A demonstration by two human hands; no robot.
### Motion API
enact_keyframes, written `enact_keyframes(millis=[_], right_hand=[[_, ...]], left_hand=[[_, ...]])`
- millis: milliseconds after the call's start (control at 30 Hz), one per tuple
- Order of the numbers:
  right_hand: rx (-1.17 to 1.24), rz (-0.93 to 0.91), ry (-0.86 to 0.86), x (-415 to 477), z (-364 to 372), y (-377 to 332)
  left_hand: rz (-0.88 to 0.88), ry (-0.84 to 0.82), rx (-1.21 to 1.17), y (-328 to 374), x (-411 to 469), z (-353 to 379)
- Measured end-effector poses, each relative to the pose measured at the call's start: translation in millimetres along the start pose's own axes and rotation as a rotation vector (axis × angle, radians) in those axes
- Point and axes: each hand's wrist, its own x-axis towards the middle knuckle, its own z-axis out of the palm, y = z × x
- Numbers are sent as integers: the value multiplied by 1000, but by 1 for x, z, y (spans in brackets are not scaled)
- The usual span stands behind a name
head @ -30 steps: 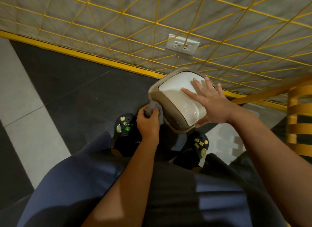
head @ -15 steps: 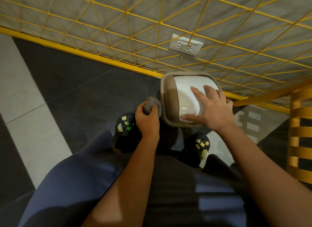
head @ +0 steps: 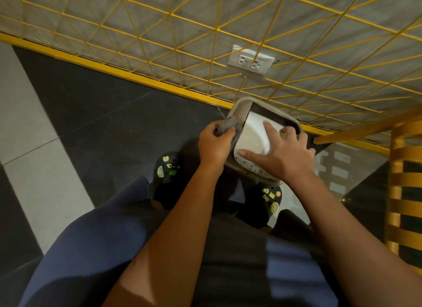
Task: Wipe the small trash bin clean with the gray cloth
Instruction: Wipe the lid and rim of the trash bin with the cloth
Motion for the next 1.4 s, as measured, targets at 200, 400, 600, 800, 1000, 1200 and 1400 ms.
enact_keyframes(millis=[200,400,600,800,1000,1200,1400], right_hand=[[-33,-64,-25,-3,-4,8],[30,-114,-109,-2,-12,15],[24,-113,-82,-1,-7,16],[-67,-84,48,0,8,8],[-110,-60,166,0,19,4],[-86,-52,165,0,21,3],[-73,-59,177,0,22,3]], left_hand=[[-138,4,39,-16,17,-7],[-164,-19,-50,-25,12,-18],[10,-102,47,-8,7,-9],[15,-24,148,-19,16,-11],[-107,17,1,-32,3,-14],[15,57,-66,-42,-21,-11],[-45,109,-40,-42,-13,-10]])
